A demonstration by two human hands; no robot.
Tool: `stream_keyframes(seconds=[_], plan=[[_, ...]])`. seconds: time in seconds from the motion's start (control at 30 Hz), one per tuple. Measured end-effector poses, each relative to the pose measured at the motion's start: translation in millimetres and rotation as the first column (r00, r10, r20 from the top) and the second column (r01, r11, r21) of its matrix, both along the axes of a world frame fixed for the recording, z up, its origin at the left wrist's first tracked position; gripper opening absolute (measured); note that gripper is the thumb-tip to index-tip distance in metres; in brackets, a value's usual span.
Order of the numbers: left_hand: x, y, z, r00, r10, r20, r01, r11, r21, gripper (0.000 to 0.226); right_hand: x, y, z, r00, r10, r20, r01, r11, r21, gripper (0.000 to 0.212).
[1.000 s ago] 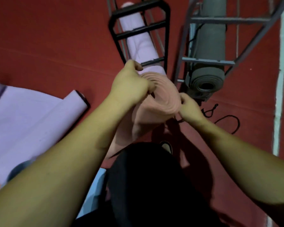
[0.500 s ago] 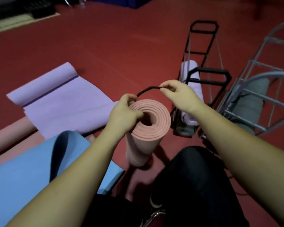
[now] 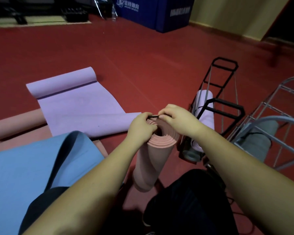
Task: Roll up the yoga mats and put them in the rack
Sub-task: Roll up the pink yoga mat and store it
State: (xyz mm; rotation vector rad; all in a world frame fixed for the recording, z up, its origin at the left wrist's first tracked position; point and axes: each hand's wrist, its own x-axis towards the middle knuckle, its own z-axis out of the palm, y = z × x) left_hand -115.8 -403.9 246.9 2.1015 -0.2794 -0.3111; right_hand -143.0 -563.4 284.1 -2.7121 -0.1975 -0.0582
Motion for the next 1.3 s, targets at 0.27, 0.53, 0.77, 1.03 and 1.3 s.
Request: stream_keyframes(seconds=[0.27, 0.53, 0.77, 1.03, 1.3], plan=[[27, 4, -1, 0.987, 0.162, 0.007, -0.162, 0.987, 0.018, 0.055, -65, 38, -8, 0.985, -0.165, 0.042, 0.151, 0.962, 0.229, 0.023], [32, 4, -5, 0.984, 0.179, 0.014, -0.178, 0.983, -0.046, 0.059, -100, 49, -88, 0.863, -0.501, -0.069, 0.442, 0.680, 0.585, 0.027], [34, -3, -10, 0.991, 0.135, 0.020, -0.133, 0.989, -0.065, 0.054, -63, 26, -70, 0.653, -0.758, 0.001, 0.504, 0.435, 0.746, 0.013], [30, -15, -12, 0.992, 0.122, 0.032, -0.116, 0.983, -0.144, 0.046, -9, 41, -56, 0.784, -0.595, -0.175, 0.528, 0.493, 0.691, 0.052], [12, -4, -24, 0.946, 0.302, -0.118, -0.321, 0.821, -0.472, 0.029, 4, 37, -55, 0.735, -0.630, -0.251, 0.549, 0.336, 0.765, 0.048]])
